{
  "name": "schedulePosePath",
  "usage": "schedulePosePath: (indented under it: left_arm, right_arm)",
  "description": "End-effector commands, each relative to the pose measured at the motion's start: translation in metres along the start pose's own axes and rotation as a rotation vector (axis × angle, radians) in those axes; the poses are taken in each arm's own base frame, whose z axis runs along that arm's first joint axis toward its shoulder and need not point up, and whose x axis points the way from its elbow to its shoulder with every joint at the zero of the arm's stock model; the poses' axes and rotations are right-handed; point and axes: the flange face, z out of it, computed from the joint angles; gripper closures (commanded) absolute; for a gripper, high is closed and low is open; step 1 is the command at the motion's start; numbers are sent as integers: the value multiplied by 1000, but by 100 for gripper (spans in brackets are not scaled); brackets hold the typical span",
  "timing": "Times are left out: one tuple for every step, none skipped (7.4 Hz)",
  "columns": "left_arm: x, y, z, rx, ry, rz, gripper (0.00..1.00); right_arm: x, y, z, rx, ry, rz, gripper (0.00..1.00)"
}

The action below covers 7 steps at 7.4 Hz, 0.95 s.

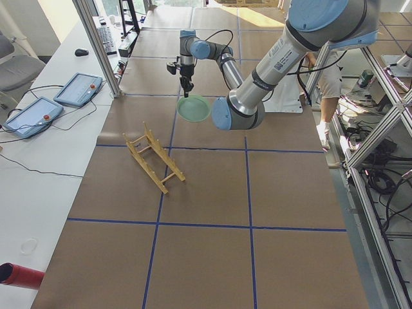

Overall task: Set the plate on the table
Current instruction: 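Carry the plate toward the robot and lower it flat onto the table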

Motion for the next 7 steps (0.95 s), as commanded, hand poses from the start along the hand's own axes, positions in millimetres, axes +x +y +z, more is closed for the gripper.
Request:
schedulePosePath:
  left_arm:
    - [4, 36, 34, -4, -39, 69, 100]
    - [2, 40, 39, -9, -41, 140, 100]
    - [1, 39, 42, -8, -17, 166, 83]
    - [-4, 38, 54, -7, 8, 184, 38]
    - [-9, 38, 51, -5, 27, 248, 0]
    - [-25, 29, 19, 9, 97, 295, 0]
    - [-49, -15, -18, 47, 165, 312, 0]
  right_arm:
    - [0, 0, 0, 0, 0, 0, 0]
    - [0, 0, 0, 0, 0, 0, 0]
    - [0, 0, 0, 0, 0, 0, 0]
    - [0, 0, 0, 0, 0, 0, 0]
    - [0, 0, 0, 0, 0, 0, 0]
    - [0, 0, 0, 0, 0, 0, 0]
    - [0, 0, 0, 0, 0, 0, 0]
